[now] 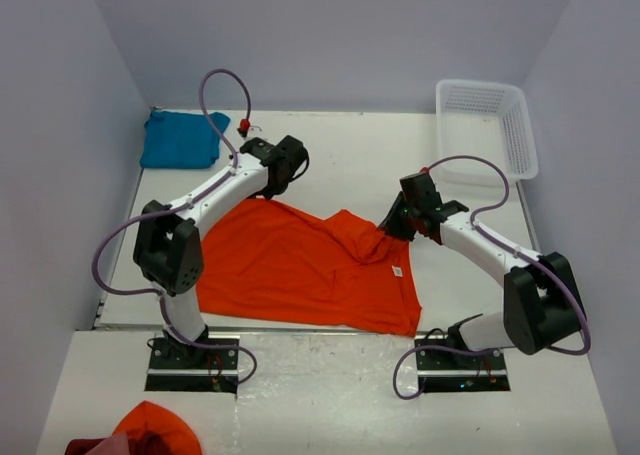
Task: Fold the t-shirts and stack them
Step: Grap the side of the flattened tshirt furthest away from the robot with both arms
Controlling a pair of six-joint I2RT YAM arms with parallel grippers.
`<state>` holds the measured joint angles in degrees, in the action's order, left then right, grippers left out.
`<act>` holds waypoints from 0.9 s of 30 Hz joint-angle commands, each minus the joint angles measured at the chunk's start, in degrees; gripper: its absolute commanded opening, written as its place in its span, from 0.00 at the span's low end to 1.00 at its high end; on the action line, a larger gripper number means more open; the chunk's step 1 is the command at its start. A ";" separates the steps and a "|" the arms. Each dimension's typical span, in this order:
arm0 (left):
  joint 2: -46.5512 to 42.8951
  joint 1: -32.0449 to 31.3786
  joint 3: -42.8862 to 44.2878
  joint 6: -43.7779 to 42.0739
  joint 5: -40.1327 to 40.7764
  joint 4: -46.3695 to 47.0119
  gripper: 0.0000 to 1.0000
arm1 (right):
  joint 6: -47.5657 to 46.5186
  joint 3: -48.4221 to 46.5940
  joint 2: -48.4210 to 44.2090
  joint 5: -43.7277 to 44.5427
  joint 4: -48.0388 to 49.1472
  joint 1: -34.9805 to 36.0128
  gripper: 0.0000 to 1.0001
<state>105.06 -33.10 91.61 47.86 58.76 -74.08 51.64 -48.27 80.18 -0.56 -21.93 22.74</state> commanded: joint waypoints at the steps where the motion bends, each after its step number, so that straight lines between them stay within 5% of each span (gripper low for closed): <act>1: -4.59 -0.21 -1.59 -3.98 -2.14 5.51 0.00 | 0.57 -0.24 -0.12 2.22 -0.22 -0.24 0.28; 10: -12.58 -0.30 -5.92 -13.31 -13.58 14.76 0.00 | 1.80 0.02 2.43 1.53 1.10 -1.12 0.28; 27: -16.20 -0.30 -7.24 -16.30 -15.96 16.60 0.00 | 4.35 0.81 9.72 -1.29 6.73 -1.12 0.28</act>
<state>89.86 -33.15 84.58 33.21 42.92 -59.31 55.07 -47.22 88.92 -1.54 -17.61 21.74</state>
